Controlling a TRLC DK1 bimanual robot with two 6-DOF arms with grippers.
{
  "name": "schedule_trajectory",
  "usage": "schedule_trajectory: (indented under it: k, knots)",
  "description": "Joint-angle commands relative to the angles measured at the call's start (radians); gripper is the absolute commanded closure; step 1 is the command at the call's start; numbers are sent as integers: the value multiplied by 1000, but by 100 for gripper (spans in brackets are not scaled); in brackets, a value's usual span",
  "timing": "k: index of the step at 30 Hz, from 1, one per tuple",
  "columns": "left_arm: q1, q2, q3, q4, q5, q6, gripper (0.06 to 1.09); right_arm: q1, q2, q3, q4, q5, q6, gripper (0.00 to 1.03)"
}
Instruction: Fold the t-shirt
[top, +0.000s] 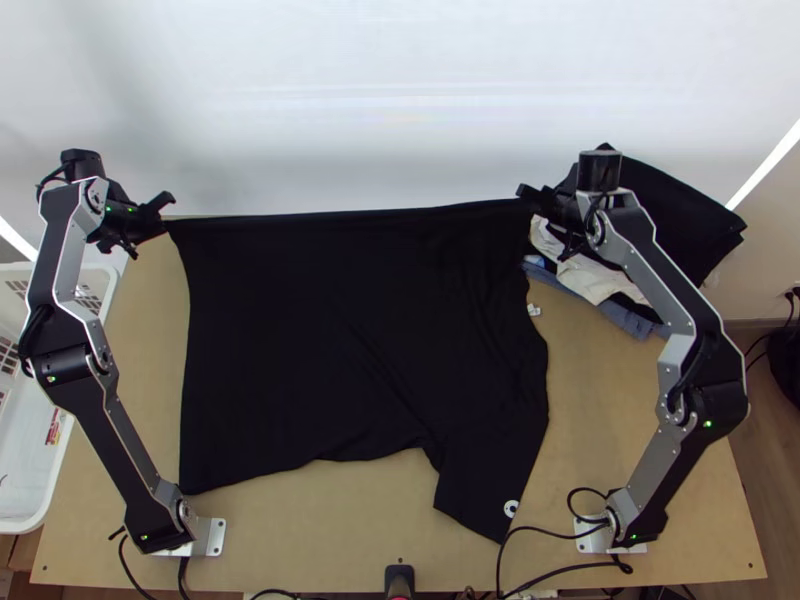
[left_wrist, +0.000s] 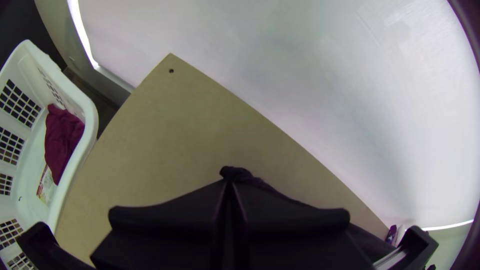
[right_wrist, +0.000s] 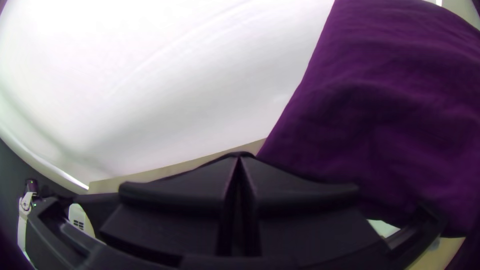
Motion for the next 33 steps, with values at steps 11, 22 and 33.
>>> schedule_trajectory:
  k: [11,22,33]
  knots:
    - [-33,-97,-26,-343,23,115,105,23,-4,99,-247,17,33,100]
    - [20,-229,-221,-336,43,186,105,60,-73,-11,-307,19,-32,100]
    - [-8,-347,-531,-206,48,195,105,88,-142,-185,-290,49,-40,100]
